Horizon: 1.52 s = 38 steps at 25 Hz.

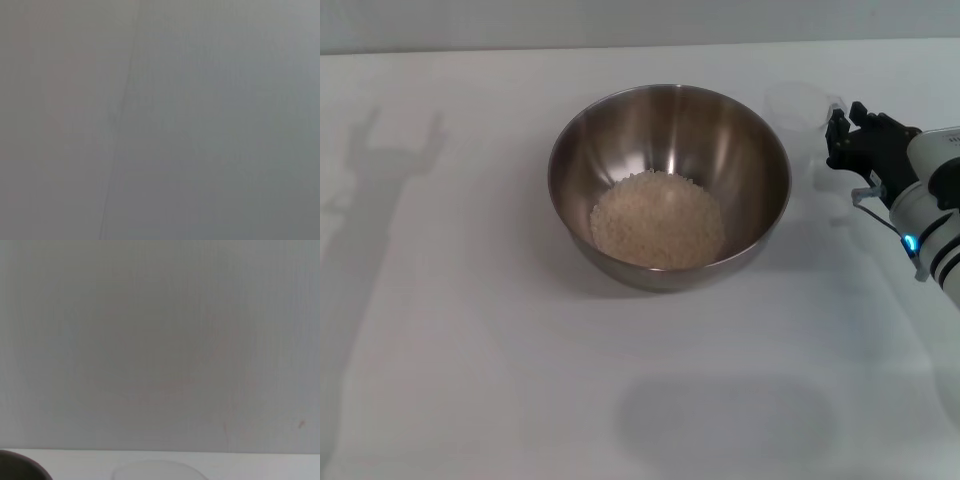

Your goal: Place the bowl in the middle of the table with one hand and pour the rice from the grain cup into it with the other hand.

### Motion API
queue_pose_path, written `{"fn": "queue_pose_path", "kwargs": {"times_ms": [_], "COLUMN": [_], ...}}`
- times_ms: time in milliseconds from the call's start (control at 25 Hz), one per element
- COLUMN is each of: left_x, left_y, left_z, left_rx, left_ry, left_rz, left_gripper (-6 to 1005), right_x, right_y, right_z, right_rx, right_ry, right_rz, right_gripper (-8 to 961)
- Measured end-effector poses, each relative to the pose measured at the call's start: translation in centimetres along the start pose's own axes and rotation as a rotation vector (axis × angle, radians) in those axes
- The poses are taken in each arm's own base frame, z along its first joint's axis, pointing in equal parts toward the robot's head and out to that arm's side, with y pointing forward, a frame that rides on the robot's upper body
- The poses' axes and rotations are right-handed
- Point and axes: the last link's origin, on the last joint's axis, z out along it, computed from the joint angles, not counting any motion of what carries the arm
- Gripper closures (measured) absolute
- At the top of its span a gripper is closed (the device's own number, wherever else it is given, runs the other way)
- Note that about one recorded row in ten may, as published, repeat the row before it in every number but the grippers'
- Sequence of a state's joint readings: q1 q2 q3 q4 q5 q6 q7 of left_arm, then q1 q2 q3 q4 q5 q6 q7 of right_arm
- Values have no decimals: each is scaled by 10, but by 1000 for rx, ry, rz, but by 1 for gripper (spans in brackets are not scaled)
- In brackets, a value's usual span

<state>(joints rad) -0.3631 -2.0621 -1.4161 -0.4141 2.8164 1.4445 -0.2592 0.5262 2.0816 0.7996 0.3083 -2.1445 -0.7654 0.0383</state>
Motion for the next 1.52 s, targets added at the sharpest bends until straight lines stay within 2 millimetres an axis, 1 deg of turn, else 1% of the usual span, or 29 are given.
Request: {"fn": "queue_pose_path", "kwargs": {"times_ms": [80,520,760,920,1080,1240,1360,1520], "left_x": [1,2,1,1,1,1,1,0], "left_y": [0,-1,-1,-1,-2,-3,-4,-4], "left_z": [-1,-1,0,0,-1,-4,-5,-6], "left_rx": [0,0,-1,-2,2,6,8,13], "left_ry": [6,8,8,8,5,0,-2,-8], "left_rz": [2,7,10,11,14,16,17,18], "left_gripper": [139,139,138,138,138,139,139,139], "right_x": [1,7,10,8,0,-15,-28,-46], "right_y": [0,-4,-6,-9,-16,-22,-29,-42], "right_z": [-1,-14,-25,-39,-57,-74,-81,-82], "right_rx": [-1,13,12,15,34,60,97,160], "right_ry": [-1,-25,-61,-136,-260,-407,-508,-610], "right_rz": [-1,9,5,0,-1,-24,-67,-97], "right_gripper": [748,726,721,719,716,713,711,708]}}
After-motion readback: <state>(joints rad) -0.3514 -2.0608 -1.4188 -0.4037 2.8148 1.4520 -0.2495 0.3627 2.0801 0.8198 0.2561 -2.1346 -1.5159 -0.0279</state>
